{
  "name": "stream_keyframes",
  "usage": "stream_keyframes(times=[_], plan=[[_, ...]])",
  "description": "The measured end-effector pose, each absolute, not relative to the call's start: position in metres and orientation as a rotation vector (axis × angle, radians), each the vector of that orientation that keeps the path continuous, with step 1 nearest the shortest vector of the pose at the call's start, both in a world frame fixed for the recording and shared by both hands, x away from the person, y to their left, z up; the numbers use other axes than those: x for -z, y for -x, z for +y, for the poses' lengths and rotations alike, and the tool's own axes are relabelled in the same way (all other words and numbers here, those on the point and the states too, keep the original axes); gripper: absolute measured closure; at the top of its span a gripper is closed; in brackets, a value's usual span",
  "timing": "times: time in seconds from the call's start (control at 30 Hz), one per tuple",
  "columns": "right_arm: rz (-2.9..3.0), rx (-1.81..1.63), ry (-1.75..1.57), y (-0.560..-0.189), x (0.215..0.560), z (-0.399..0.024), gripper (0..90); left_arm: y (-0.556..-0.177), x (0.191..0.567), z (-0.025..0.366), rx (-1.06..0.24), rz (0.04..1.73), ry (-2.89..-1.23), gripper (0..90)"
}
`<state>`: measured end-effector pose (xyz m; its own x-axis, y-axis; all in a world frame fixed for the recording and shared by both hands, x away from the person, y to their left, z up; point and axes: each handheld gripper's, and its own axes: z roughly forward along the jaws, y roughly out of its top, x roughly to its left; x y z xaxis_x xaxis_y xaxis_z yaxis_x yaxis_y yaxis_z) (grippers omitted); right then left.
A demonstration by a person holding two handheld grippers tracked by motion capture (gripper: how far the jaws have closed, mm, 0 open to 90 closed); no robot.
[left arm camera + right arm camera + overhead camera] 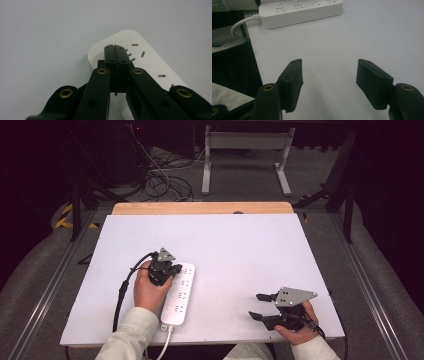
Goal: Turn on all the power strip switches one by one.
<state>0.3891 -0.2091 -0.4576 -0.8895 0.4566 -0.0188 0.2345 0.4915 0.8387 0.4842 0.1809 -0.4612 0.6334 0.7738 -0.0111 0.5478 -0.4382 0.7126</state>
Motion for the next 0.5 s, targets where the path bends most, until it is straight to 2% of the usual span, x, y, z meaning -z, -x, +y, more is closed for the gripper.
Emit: stream_keyframes(times=[0.17, 0.43, 0.5], plan=[[2.5, -1.35, -0.59, -0.389, 0.4576, -0.2091, 38.5, -0.4844, 0.4612, 0.18, -0.425, 1.029, -2.169, 90.0], [2.494, -1.359, -0.588, -0.388, 0.4565, -0.2094, 38.4, -0.4886, 0.4581, 0.1876, -0.313, 1.07, -2.13, 90.0], [2.492, -1.36, -0.589, -0.3883, 0.4564, -0.2099, 38.4, -0.4865, 0.4559, 0.1878, -0.323, 1.069, -2.121, 90.0]])
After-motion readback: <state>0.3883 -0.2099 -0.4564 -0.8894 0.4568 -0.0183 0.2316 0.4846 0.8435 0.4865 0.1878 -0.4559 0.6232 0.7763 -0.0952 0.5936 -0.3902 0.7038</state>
